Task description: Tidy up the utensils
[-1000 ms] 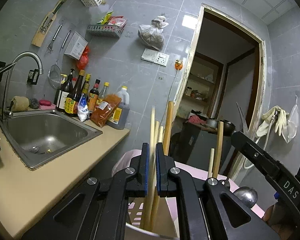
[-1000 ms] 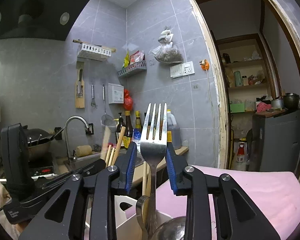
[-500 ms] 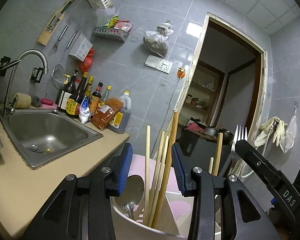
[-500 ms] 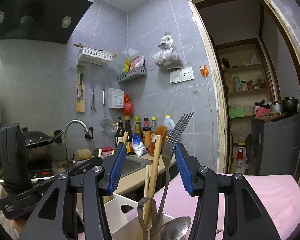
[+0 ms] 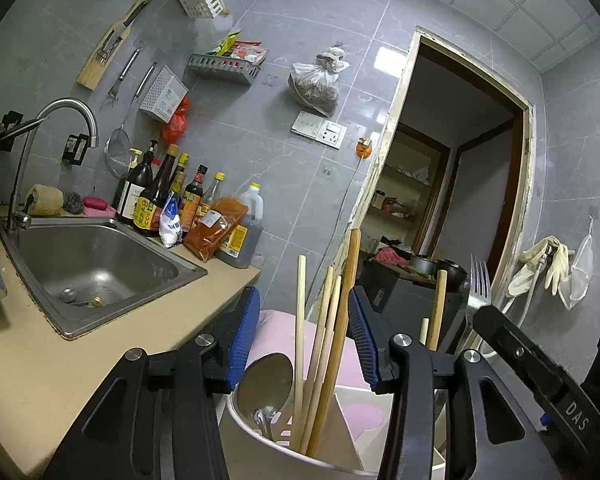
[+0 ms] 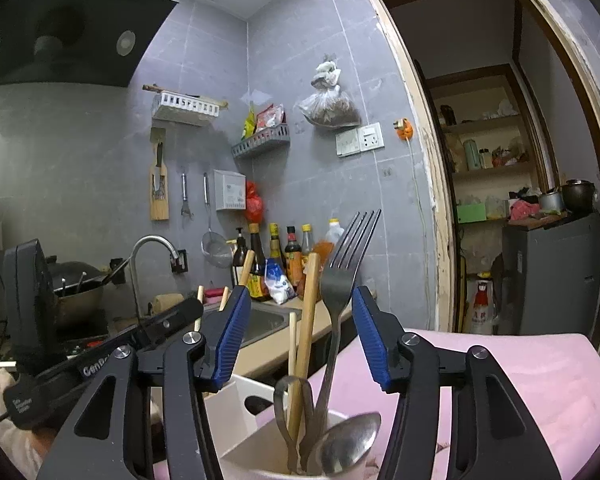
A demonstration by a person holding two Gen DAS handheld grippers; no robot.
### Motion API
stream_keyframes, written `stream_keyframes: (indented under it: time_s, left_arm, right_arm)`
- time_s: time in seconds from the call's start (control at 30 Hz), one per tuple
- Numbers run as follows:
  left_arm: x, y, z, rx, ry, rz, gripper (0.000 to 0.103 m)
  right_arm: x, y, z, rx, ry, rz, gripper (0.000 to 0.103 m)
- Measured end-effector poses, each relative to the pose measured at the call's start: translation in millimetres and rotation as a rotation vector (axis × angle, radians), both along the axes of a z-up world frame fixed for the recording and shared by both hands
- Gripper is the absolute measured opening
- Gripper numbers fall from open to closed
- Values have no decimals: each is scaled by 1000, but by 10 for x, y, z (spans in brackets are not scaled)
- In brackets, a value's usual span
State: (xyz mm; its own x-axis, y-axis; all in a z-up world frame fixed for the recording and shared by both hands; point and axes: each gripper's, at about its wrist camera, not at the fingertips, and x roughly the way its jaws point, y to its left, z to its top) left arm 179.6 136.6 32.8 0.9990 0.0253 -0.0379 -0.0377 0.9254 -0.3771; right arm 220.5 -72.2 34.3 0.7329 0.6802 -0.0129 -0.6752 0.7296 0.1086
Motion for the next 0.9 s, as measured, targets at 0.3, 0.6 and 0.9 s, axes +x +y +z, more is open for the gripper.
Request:
stream_keyframes:
  time_s: [0.3, 0.6, 0.9]
  left_arm:
    - [-11, 1, 13, 1, 2, 0, 42]
    - [-2, -21, 18, 12, 2, -4, 42]
    - [-7, -30, 20, 13, 2, -3, 42]
  right_arm:
    - [-27, -57, -31, 9, 15, -10, 56]
    - [-29, -68, -28, 10, 14, -16, 58]
    - [-38, -87, -33, 11, 14, -20, 58]
